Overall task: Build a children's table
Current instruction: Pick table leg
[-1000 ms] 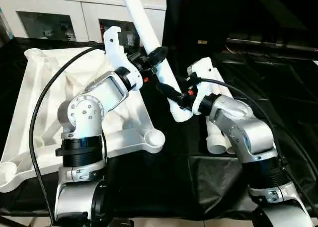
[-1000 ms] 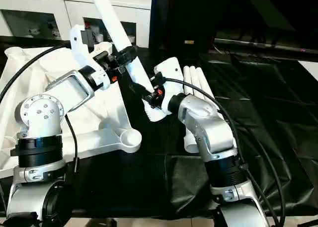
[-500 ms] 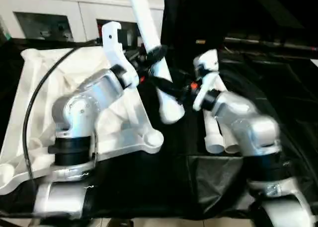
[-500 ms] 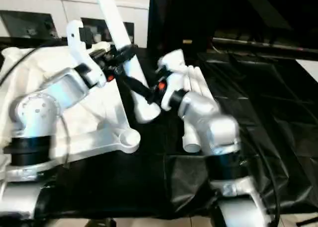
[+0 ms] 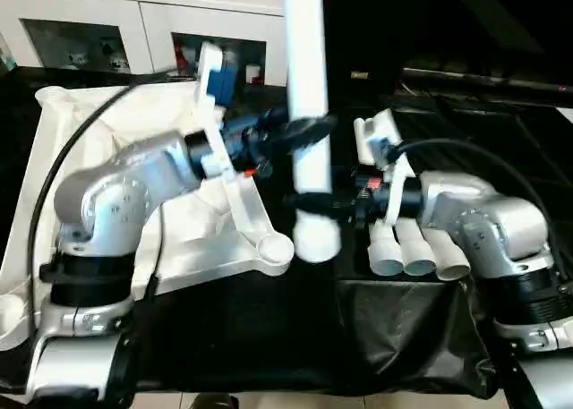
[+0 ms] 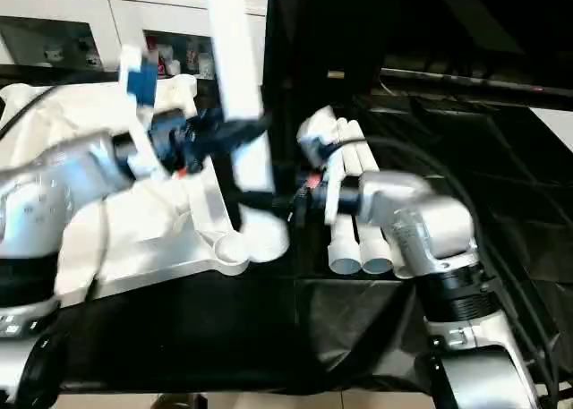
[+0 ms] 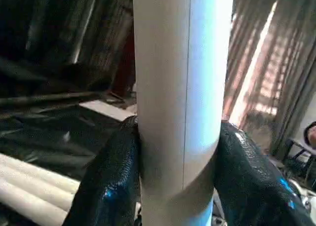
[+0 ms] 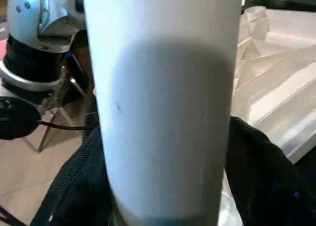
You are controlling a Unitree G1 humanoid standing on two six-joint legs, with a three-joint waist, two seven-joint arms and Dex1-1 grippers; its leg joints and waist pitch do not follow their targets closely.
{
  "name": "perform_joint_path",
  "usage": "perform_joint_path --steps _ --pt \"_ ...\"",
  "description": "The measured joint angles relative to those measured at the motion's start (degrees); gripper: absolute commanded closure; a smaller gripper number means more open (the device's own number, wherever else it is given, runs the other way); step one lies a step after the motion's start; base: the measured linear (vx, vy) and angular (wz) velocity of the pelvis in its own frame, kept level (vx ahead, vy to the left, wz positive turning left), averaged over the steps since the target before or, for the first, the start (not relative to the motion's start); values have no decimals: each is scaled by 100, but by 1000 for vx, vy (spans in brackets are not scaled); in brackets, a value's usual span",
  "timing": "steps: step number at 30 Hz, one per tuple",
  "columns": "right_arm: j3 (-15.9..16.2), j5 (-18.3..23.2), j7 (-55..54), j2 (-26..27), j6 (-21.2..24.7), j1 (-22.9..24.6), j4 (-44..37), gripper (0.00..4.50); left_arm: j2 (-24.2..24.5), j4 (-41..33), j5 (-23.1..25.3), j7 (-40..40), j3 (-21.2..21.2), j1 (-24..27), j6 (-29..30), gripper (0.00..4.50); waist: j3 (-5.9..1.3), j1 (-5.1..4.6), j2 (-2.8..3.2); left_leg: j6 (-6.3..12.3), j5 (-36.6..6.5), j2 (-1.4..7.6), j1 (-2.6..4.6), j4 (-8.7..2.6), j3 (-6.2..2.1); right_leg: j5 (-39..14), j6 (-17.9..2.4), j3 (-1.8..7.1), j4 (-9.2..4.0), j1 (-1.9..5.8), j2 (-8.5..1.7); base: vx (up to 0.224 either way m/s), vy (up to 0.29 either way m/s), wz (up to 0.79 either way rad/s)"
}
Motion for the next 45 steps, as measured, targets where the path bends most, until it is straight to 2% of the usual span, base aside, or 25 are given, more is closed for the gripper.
perform_joint_path --steps 10,15,16,17,19,22,25,28,32,33,35,36,38,45 --pt "69 89 76 -53 75 0 -34 245 27 6 0 -64 -2 26 -30 266 0 3 -1 0 0 0 0 1 0 -1 1 0 0 0 0 0 0 0" --pt "69 55 4 18 58 0 -36 253 27 11 1 -48 24 35 -32 266 0 -2 -1 0 0 0 0 1 0 0 1 0 2 0 0 0 0 0" --pt "69 32 -3 33 41 1 -36 253 27 11 1 -45 33 39 -31 210 0 -1 -1 0 0 0 0 1 0 0 1 0 2 0 0 0 0 0" --pt "70 -1 -53 45 -7 6 -28 254 1 32 -18 14 65 38 -7 196 0 3 -1 0 0 0 0 1 0 0 1 0 2 0 0 0 0 0" --pt "64 -214 -483 206 -189 4 39 254 -131 182 -28 305 149 35 9 187 -1 2 -3 -1 1 0 0 3 0 0 0 0 4 0 -1 0 0 0" --pt "100 -714 -1209 519 -603 -6 272 255 -251 263 384 795 67 10 -183 153 -1 -12 -3 -2 1 0 0 6 0 1 -2 0 6 0 -1 0 0 0" --pt "146 -1101 -1814 704 -909 -10 483 255 -460 361 754 1343 1 0 -306 148 -1 -7 -4 -2 1 0 -1 6 0 1 -1 0 5 1 -3 0 0 0" --pt "161 -1342 -2254 937 -1114 -28 585 255 -803 484 942 1934 -3 -38 -358 148 -1 -13 -4 -2 1 0 -3 6 0 1 0 0 3 -1 -3 0 0 0" --pt "158 -1591 -2900 1354 -1288 -87 745 255 -1416 928 1160 3071 203 -375 -582 148 -1 -28 -4 -2 1 0 -3 6 0 1 0 -1 4 -2 -3 0 0 0" --pt "160 -1606 -2980 1405 -1295 -110 788 255 -1439 1000 1203 3240 234 -440 -633 176 -1 -30 -4 -2 1 0 -2 6 0 1 0 0 5 -2 -2 0 0 0" --pt "160 -1669 -3133 1437 -1304 -150 870 255 -1524 1109 1274 3519 295 -507 -713 183 -1 -34 -4 -2 1 0 -1 6 0 1 1 0 4 -1 -2 0 0 0" --pt "160 -1679 -3196 1461 -1304 -180 929 255 -1602 1167 1279 3616 324 -527 -772 183 -1 -33 -4 -2 1 0 -2 6 0 1 1 0 3 -1 -2 0 0 0" --pt "160 -1741 -3329 1554 -1306 -253 1047 255 -1649 1267 1288 3761 379 -572 -838 219 -1 -33 -4 -2 1 0 -2 6 0 1 1 -1 3 -1 -3 0 0 0" --pt "163 -1863 -3383 1611 -1367 -256 1084 255 -1630 1279 1376 3773 380 -572 -842 251 -1 -18 -3 -1 0 0 -4 5 0 1 2 0 2 -1 -3 0 0 0"
